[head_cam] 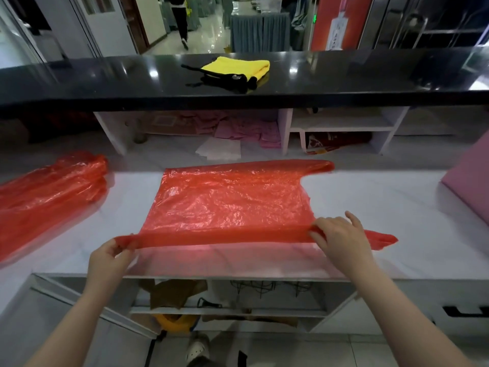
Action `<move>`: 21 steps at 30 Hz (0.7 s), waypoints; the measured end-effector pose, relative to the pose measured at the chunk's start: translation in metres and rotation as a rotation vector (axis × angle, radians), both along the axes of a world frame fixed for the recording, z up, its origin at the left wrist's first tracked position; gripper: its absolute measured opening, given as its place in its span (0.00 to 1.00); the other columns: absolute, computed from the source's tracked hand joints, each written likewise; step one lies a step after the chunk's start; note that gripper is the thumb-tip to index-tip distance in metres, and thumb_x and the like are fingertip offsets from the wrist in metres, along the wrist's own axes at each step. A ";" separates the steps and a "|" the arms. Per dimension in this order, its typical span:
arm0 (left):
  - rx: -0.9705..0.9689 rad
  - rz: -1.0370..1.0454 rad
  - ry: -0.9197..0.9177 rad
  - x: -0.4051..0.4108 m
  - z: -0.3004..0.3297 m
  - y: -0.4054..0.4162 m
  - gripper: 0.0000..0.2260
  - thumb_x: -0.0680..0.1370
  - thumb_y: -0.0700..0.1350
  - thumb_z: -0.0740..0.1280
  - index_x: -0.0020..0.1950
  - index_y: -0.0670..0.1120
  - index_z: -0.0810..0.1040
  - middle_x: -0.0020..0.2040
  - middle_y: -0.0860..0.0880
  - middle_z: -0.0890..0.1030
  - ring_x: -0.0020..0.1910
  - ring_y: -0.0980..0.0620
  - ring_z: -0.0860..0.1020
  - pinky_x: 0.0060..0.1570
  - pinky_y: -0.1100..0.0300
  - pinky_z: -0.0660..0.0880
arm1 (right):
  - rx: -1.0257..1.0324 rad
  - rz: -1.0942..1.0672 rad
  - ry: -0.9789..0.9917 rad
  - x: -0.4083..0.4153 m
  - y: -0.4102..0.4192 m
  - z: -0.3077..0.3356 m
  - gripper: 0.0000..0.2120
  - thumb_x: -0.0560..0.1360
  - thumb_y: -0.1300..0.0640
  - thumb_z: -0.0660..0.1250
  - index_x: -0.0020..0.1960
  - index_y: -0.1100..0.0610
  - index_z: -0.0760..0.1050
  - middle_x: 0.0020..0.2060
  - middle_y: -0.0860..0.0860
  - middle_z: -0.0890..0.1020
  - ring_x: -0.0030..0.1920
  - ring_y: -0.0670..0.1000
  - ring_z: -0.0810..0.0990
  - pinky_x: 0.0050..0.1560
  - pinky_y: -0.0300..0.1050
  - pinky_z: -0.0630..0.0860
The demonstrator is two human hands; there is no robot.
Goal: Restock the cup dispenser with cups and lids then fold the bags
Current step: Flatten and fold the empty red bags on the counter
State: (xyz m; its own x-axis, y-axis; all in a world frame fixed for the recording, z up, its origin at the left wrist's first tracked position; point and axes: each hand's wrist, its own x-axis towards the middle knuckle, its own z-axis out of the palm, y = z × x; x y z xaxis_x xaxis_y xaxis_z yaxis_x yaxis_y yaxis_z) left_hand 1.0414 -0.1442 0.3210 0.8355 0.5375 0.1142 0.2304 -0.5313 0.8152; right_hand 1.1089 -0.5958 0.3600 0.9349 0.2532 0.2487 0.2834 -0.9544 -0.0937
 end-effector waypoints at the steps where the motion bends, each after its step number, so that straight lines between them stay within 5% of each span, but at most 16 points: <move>1: 0.011 0.012 -0.019 0.004 0.003 0.000 0.07 0.79 0.42 0.65 0.54 0.42 0.80 0.47 0.46 0.81 0.45 0.49 0.77 0.48 0.55 0.73 | -0.003 -0.006 0.011 0.004 0.000 0.004 0.07 0.78 0.50 0.64 0.50 0.52 0.79 0.43 0.48 0.83 0.48 0.53 0.81 0.69 0.57 0.60; 5: -0.013 0.047 -0.106 0.016 0.010 0.000 0.05 0.81 0.42 0.62 0.52 0.44 0.77 0.43 0.47 0.80 0.40 0.50 0.77 0.40 0.58 0.72 | 0.023 -0.012 -0.083 0.017 0.005 0.019 0.07 0.75 0.54 0.66 0.51 0.54 0.79 0.44 0.50 0.83 0.48 0.56 0.80 0.69 0.61 0.61; 8: -0.030 0.104 -0.138 0.027 0.012 0.007 0.10 0.82 0.45 0.59 0.58 0.43 0.76 0.49 0.47 0.79 0.46 0.47 0.76 0.46 0.51 0.74 | 0.087 -0.052 -0.300 0.024 0.009 0.019 0.13 0.70 0.60 0.71 0.54 0.59 0.80 0.47 0.57 0.81 0.51 0.62 0.78 0.65 0.66 0.64; 12: -0.085 0.185 -0.143 0.038 0.009 0.024 0.11 0.82 0.49 0.58 0.59 0.48 0.76 0.51 0.48 0.79 0.50 0.46 0.76 0.50 0.48 0.74 | 0.213 0.035 -0.544 0.023 0.020 0.006 0.10 0.74 0.53 0.65 0.44 0.60 0.78 0.38 0.54 0.77 0.40 0.58 0.76 0.44 0.49 0.69; 15: -0.202 0.231 -0.101 0.044 0.005 0.045 0.10 0.81 0.52 0.59 0.56 0.51 0.76 0.52 0.45 0.80 0.51 0.40 0.78 0.52 0.41 0.76 | 0.351 0.014 -0.124 0.020 0.034 -0.014 0.15 0.77 0.44 0.61 0.43 0.55 0.77 0.36 0.48 0.77 0.39 0.53 0.76 0.39 0.43 0.68; 18: -0.302 0.256 -0.038 0.048 -0.003 0.068 0.09 0.80 0.53 0.59 0.52 0.52 0.76 0.50 0.42 0.81 0.49 0.38 0.79 0.52 0.36 0.76 | 0.456 -0.174 0.278 0.031 0.051 -0.036 0.25 0.74 0.42 0.67 0.65 0.56 0.74 0.59 0.51 0.78 0.60 0.53 0.74 0.60 0.50 0.73; 21: -0.302 0.272 -0.040 0.051 -0.008 0.085 0.09 0.80 0.51 0.61 0.46 0.50 0.77 0.43 0.45 0.81 0.45 0.40 0.79 0.44 0.48 0.77 | 0.650 -0.133 0.357 0.050 0.079 -0.037 0.31 0.72 0.48 0.72 0.71 0.57 0.68 0.66 0.50 0.73 0.66 0.52 0.70 0.67 0.52 0.69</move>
State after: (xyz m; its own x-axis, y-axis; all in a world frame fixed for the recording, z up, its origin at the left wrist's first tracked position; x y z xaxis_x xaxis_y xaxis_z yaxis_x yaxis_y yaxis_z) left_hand 1.0924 -0.0594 0.3134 0.6560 0.7529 -0.0532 0.2944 -0.1904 0.9365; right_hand 1.1587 -0.5165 0.3235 0.9992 0.0383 -0.0142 0.0167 -0.6998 -0.7142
